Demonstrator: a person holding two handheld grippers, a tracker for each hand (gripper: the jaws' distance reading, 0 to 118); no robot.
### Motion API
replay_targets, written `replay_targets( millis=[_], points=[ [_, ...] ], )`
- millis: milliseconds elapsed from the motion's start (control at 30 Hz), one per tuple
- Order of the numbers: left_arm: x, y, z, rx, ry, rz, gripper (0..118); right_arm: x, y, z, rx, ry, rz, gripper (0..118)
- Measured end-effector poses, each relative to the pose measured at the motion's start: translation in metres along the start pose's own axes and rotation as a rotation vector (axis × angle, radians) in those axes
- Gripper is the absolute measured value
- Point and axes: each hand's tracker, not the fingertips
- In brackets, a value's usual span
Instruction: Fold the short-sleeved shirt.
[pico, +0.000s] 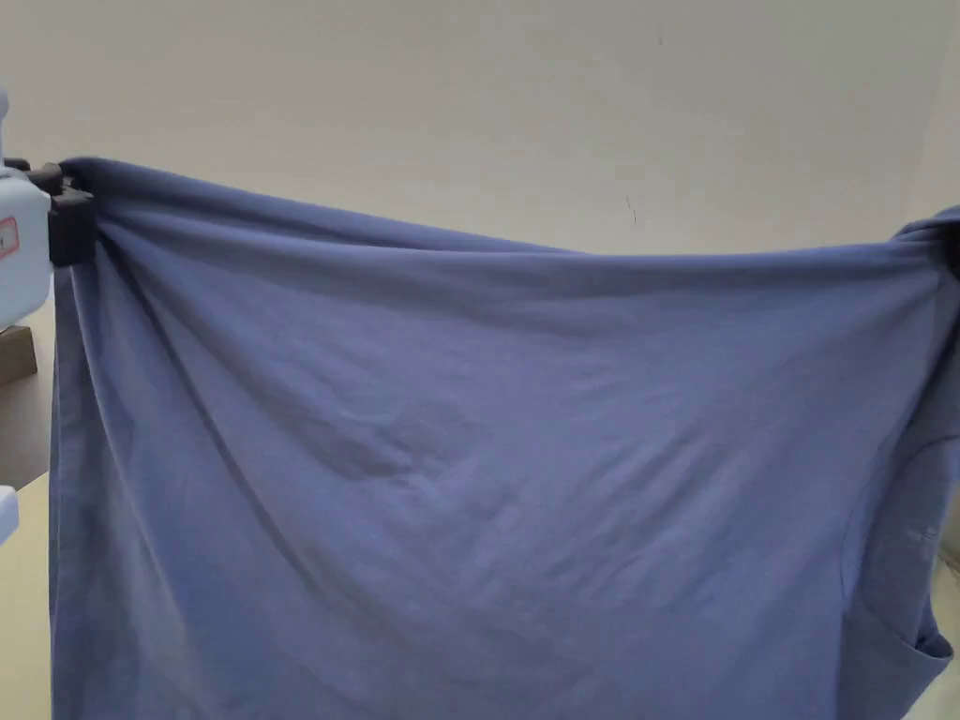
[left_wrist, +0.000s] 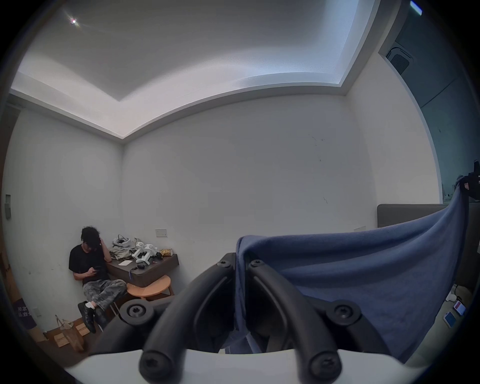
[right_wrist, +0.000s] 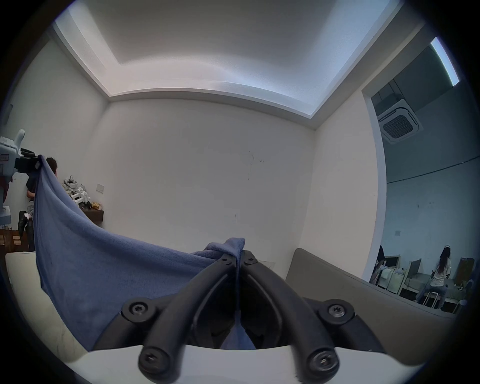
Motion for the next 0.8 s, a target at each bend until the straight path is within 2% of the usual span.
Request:
replay_targets(
  millis=[267,400,800],
  points=[
    [-0.001,0.015,-0.062,-0.048,0.011,-0.038,4,-0.009,0.005,-0.068,0.001,-0.014,0.050,3],
    [0.005,0.016,-0.103,-0.078,0.015,-0.061,4,-0.014,0.008,-0.114,-0.017,-0.023,0.046,3],
    [0.008,-0.012,-0.234,-0.163,0.023,-0.069,4,-0.039,-0.004,-0.239,-0.044,-0.063,0.105,3]
  ],
)
